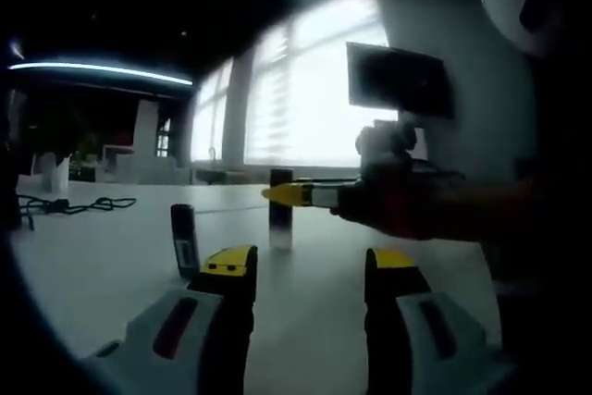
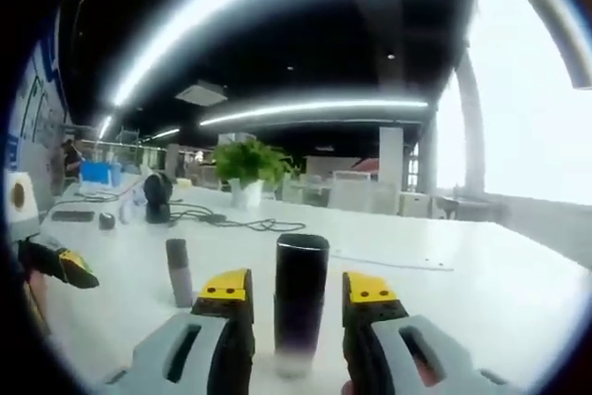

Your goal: Pick up cosmetic bottle twist off cap place on table pick up cap screw tight cap place on table

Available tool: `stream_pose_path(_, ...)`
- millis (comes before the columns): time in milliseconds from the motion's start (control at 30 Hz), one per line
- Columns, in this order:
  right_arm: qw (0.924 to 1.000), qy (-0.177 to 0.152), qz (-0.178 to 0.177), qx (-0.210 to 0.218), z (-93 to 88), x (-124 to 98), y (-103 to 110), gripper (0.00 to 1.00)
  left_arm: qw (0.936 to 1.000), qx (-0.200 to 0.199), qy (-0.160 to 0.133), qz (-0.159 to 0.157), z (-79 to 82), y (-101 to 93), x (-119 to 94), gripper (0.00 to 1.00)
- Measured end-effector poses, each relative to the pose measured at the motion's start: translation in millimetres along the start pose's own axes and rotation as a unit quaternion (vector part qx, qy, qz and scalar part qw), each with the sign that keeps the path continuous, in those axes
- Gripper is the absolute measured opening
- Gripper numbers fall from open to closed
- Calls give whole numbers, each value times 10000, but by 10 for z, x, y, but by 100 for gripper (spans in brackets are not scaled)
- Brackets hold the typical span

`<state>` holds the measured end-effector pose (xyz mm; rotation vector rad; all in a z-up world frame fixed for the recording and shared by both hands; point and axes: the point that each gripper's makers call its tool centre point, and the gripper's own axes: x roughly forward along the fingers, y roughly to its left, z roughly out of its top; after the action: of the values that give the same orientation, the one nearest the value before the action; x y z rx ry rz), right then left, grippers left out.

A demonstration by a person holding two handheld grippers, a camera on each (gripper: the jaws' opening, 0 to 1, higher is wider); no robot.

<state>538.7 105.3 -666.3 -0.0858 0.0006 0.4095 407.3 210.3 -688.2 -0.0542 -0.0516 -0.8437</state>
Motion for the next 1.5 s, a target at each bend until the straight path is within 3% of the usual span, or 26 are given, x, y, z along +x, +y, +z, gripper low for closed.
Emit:
stream_pose_path(433, 9994, -28, -180, 306, -10, -420, -73, 42, 9997, -96, -96, 214, 39, 82, -29, 39)
stream_pose_path(633, 9995, -54, 7, 318, -24, -593, 81, 42, 9995, -118, -129, 248, 53, 99, -41, 39)
stream_pose_path(800, 9990, -95, 220, 381, 2, -720, 190, 42, 9995, 181, -117, 219, 71, 45, -66, 40)
stream_pose_path(933, 9988, -109, 304, 377, 32, -815, 220, 42, 9996, 106, -117, 227, 88, 73, -94, 40)
stream_pose_path(1200, 9986, -168, 453, 196, 112, -1061, 188, 43, 9991, -3, -47, 425, 138, 218, -313, 41)
stream_pose_path(1333, 9970, -250, 620, 401, 148, -1217, 158, 46, 9984, 86, -122, 552, 208, 277, -466, 43)
stream_pose_path(1500, 9932, -313, 975, 548, 95, -1397, 193, 53, 9972, 102, -124, 736, 171, 384, -659, 45)
